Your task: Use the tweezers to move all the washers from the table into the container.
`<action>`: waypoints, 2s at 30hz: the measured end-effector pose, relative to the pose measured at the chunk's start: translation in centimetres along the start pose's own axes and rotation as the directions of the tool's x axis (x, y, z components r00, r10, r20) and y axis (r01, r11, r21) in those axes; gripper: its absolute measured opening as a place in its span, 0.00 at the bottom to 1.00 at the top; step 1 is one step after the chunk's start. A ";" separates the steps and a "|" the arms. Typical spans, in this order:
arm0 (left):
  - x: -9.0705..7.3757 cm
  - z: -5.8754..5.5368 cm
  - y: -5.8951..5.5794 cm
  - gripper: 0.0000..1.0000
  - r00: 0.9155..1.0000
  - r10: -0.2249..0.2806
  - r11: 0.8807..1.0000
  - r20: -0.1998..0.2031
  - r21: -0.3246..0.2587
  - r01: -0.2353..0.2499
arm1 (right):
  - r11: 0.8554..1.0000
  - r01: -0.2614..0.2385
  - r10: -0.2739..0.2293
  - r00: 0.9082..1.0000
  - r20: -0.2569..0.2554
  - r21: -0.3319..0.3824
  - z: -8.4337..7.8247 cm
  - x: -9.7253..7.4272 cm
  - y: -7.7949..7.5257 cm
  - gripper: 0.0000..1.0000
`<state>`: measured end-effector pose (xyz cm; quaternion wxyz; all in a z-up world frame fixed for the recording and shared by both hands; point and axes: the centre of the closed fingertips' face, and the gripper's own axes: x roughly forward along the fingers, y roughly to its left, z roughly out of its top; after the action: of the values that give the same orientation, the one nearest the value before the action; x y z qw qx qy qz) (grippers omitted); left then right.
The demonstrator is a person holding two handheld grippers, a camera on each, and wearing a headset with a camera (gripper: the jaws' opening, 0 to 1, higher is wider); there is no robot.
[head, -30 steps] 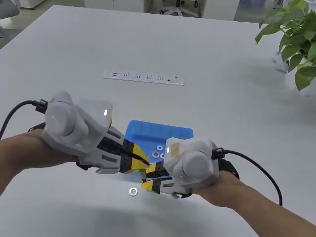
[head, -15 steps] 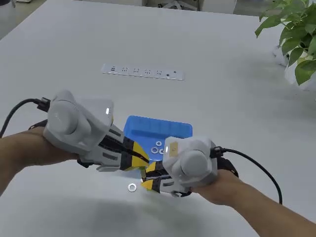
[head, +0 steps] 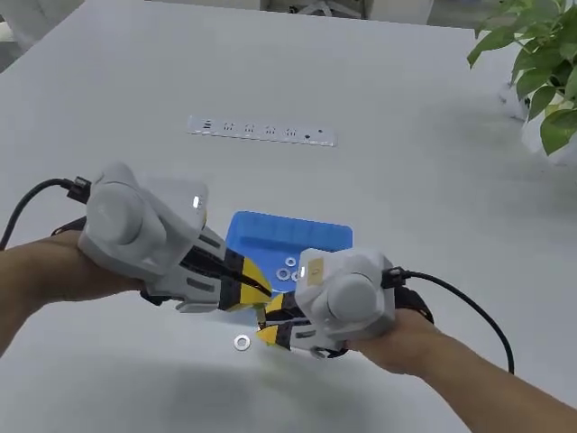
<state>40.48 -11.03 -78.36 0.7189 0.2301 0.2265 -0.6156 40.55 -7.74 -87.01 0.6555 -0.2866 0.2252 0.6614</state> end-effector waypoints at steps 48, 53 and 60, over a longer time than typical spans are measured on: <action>-0.5 1.1 -0.8 0.05 1.000 0.000 1.000 -0.008 -0.016 0.000 | 1.000 -0.017 0.017 1.000 -0.016 0.006 0.6 -1.0 0.8 0.10; -1.3 1.8 -1.0 0.05 1.000 0.012 1.000 0.008 -0.015 -0.012 | 1.000 -0.010 0.010 1.000 -0.014 -0.011 1.4 -1.7 0.9 0.10; -2.5 2.9 -1.0 0.05 1.000 0.025 1.000 0.015 0.003 -0.025 | 0.999 0.004 -0.005 1.000 -0.015 -0.045 2.6 -2.6 0.7 0.10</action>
<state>39.24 -11.00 -74.63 0.7278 0.2295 0.2172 -0.6087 39.53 -7.92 -83.35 0.6487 -0.3068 0.2146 0.6626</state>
